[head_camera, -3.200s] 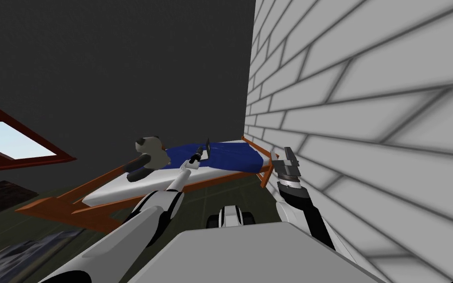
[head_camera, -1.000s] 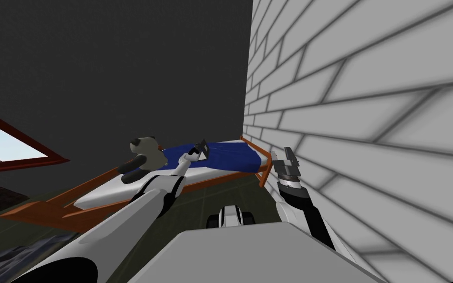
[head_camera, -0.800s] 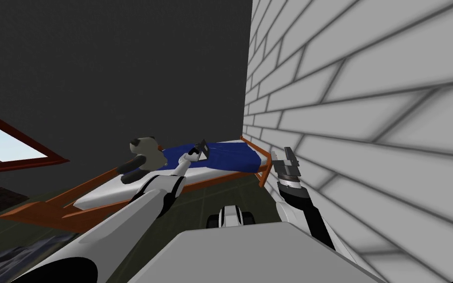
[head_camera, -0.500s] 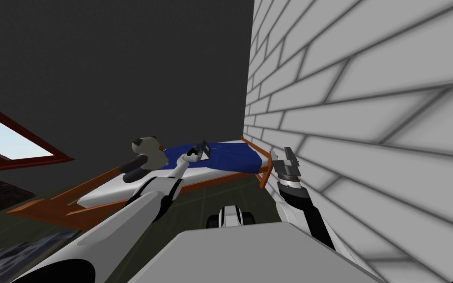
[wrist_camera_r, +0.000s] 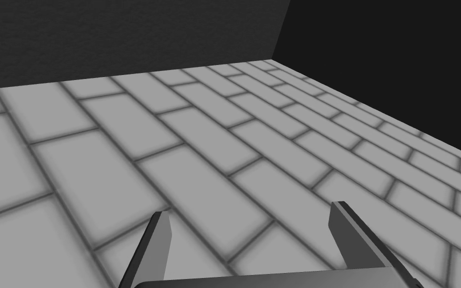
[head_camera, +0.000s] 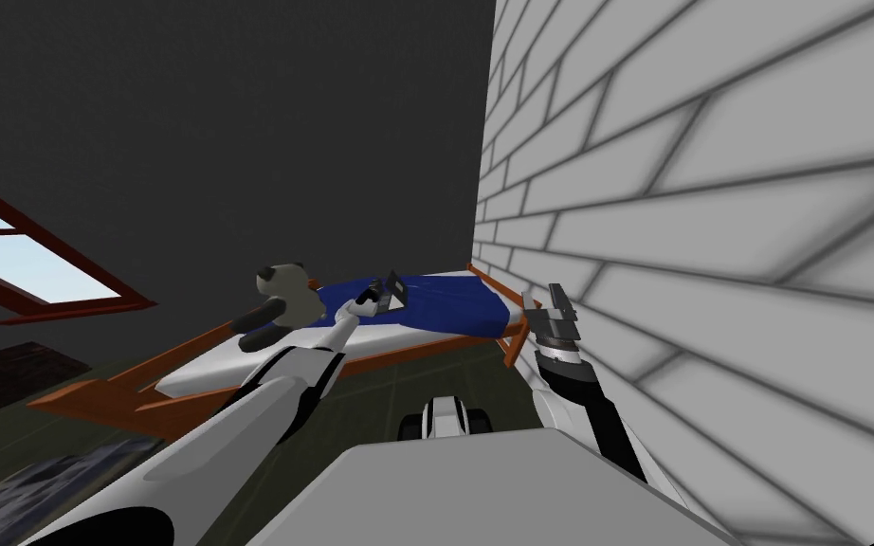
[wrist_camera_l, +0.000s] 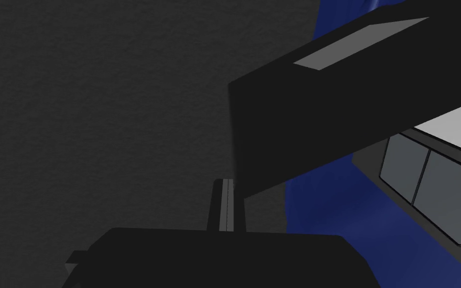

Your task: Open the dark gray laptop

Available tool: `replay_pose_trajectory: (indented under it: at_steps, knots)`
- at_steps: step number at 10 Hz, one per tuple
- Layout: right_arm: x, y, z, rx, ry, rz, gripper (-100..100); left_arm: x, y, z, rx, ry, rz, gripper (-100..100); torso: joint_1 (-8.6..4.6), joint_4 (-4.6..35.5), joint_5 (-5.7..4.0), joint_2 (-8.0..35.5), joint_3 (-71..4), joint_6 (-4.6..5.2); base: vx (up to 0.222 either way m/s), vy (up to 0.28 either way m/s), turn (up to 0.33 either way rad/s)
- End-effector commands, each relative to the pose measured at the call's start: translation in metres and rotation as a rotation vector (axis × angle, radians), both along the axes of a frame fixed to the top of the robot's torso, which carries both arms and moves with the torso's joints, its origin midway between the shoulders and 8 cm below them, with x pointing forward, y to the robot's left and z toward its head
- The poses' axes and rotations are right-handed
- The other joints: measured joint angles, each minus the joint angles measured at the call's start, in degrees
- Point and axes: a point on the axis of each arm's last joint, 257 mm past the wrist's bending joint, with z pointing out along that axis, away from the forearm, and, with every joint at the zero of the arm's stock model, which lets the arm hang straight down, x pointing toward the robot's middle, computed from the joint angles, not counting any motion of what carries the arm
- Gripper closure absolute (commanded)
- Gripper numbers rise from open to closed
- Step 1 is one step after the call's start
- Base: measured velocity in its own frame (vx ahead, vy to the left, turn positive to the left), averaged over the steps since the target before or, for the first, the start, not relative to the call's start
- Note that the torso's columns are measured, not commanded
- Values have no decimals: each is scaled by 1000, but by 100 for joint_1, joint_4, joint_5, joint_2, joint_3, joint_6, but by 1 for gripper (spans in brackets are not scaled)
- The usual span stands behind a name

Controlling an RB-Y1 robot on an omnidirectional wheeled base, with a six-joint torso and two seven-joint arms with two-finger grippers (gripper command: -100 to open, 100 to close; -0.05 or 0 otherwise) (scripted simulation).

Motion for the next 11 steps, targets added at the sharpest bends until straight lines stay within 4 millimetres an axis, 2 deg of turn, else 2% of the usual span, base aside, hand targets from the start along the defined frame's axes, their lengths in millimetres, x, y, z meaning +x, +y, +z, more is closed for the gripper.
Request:
replay_pose_trajectory:
  at_steps: [1, 8, 9, 10, 11]
  knots:
    - [0, 0, 0, 0, 0, 0, 0, -5, 5, -3, -52, -9, -12, 100, -2, 0, -1, 1, 0, 2, 31, -9, 39]
    - [0, 0, 0, 0, 0, 0, 0, -22, 11, -21, -184, -10, -53, 100, 0, 0, 0, -1, -1, 2, 31, -9, 40]
    - [0, 0, 0, 0, 0, 0, 0, -20, 11, -18, -164, -11, -47, 100, -2, -1, 0, -3, -2, 0, 14, -7, 14]
    - [0, 0, 0, 0, 0, 0, 0, -23, 20, -21, -207, -18, -30, -100, -2, 0, -1, 0, -1, 3, 30, -75, 111]
    - [0, 0, 0, 0, 0, 0, 0, -24, 23, -22, -220, -21, -24, -100, -22, -2, -5, -6, -3, -1, 53, -153, 109]
